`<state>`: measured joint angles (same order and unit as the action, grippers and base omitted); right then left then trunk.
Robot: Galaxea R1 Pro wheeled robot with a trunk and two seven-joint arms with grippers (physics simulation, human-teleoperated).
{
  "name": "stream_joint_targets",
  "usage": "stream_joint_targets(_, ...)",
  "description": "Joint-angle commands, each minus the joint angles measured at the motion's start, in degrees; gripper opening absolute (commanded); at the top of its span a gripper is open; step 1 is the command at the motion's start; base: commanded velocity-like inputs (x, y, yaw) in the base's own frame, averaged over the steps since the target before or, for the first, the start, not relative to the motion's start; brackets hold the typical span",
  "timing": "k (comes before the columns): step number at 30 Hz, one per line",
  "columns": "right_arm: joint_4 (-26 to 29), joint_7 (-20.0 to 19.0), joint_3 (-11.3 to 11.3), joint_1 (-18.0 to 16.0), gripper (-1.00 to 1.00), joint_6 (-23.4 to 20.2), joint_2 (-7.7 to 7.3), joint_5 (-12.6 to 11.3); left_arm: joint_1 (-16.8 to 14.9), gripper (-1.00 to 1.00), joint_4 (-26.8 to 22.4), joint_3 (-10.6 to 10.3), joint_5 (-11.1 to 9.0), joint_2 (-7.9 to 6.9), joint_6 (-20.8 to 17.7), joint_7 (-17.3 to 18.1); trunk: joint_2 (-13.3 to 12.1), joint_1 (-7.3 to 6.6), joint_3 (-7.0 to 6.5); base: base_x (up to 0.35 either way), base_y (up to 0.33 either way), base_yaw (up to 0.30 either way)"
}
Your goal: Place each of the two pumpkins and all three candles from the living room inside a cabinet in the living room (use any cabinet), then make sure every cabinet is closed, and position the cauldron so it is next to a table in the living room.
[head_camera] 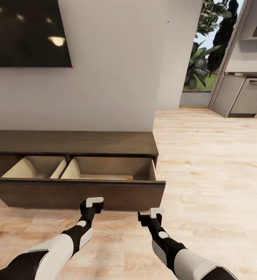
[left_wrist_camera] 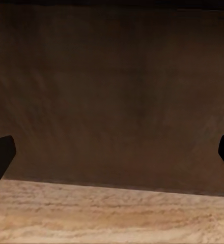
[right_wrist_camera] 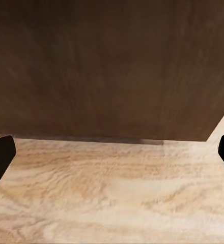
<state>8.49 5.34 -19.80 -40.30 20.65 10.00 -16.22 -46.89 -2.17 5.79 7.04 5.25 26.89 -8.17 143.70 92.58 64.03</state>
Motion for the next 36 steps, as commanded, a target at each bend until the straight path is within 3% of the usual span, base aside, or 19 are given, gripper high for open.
stream_joint_targets(1, -0.05, 0.29, -0.50, -0.04, 1.00, 0.18, 0.00, -0.38, -0.04, 1.00, 0.06, 0.45, 0.61, 0.02, 0.19, -0.27, 0.02, 0.02, 0.05, 0.297, 0.000, 0.000)
stream_joint_targets(6, -0.05, 0.29, -0.50, -0.04, 1.00, 0.18, 0.00, -0.35, -0.03, 1.00, 0.08, 0.45, 0.21, 0.02, 0.26, -0.21, 0.02, 0.02, 0.05, 0.265, 0.000, 0.000)
stream_joint_targets(16, -0.05, 0.29, -0.50, -0.04, 1.00, 0.18, 0.00, -0.37, -0.02, 1.00, 0.15, 0.45, 0.02, 0.02, 0.27, -0.26, 0.02, 0.02, 0.05, 0.027, 0.000, 0.000)
stream_joint_targets(30, -0.05, 0.29, -0.50, -0.04, 1.00, 0.18, 0.00, -0.39, -0.02, 1.00, 0.15, 0.45, -0.01, 0.02, 0.18, -0.27, 0.20, 0.38, 3.15, 0.000, 0.000, 0.000)
stream_joint_targets(36, -0.05, 0.29, -0.50, -0.04, 1.00, 0.18, 0.00, -0.40, 0.01, 1.00, 0.26, 0.45, -0.01, 0.02, 0.18, -0.27, 0.20, 0.38, 3.15, 0.000, 0.000, 0.000)
